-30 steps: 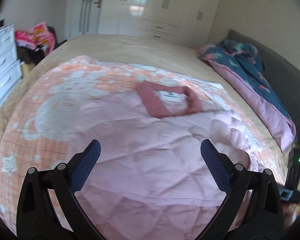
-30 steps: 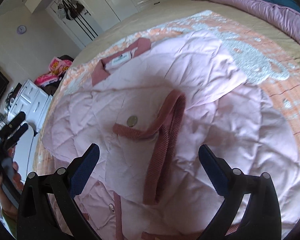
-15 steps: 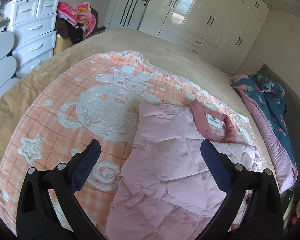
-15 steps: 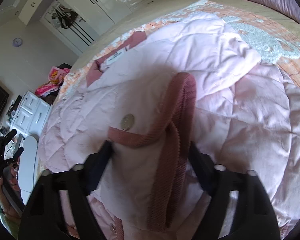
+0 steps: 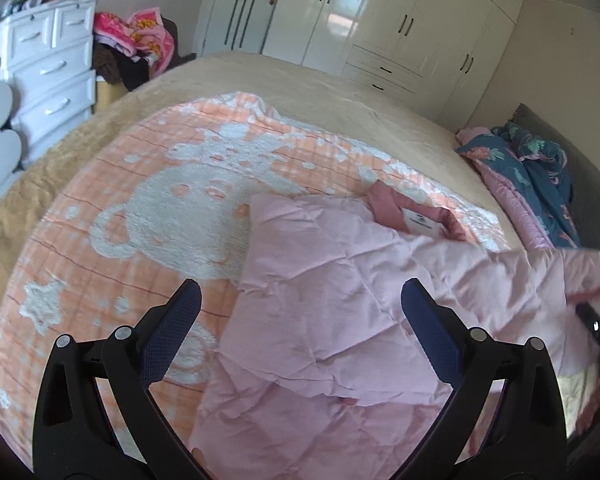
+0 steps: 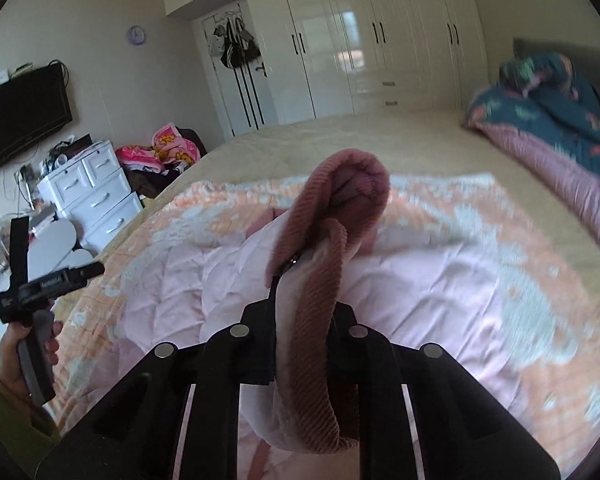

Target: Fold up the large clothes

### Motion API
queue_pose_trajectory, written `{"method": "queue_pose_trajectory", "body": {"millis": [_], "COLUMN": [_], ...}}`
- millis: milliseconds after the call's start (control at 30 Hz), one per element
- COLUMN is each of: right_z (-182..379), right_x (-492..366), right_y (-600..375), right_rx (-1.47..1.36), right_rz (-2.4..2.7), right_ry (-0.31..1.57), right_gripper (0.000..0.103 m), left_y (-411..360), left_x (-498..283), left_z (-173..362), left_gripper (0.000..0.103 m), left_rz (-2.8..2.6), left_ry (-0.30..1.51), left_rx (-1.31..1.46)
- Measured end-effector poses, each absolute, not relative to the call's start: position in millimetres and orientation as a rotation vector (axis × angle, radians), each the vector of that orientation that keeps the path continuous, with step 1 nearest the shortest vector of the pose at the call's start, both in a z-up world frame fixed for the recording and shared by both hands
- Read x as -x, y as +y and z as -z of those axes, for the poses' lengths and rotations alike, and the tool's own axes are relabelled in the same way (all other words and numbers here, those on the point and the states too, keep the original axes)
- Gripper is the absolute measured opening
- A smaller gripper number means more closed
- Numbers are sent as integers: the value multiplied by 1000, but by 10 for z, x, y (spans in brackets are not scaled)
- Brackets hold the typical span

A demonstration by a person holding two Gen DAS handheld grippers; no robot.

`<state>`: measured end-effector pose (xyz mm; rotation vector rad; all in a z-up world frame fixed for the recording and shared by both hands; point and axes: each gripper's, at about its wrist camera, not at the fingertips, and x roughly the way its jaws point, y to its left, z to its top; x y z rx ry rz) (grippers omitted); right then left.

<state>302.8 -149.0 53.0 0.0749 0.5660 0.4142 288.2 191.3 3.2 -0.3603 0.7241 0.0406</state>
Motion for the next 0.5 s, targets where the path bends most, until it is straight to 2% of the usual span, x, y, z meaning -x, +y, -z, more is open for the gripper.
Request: {"method": "queue_pose_trajectory", "body": {"millis": [133, 400, 467, 500], "right_z": [-522, -82, 19, 51], "right_x": [-3301, -3518, -3534, -3529], "right_y": [-1524, -1649, -1658, -1648], "right_rx": [-24, -42, -46, -47], "right_rz": [-375, -315, -306, -303], "right_ry": [569, 647, 667, 673], "right_gripper": [14, 14, 14, 14], "left_y": [1765, 1441, 1391, 1371], "left_x": [-2954, -3072, -3084, -3092], "left_z": [98, 272, 303, 312], "left_gripper": [94, 93, 91, 87], "left_rz": [-2, 50, 53, 61], "left_ry": [754, 784, 786, 782], "left_rx": [362, 286, 267, 264]}}
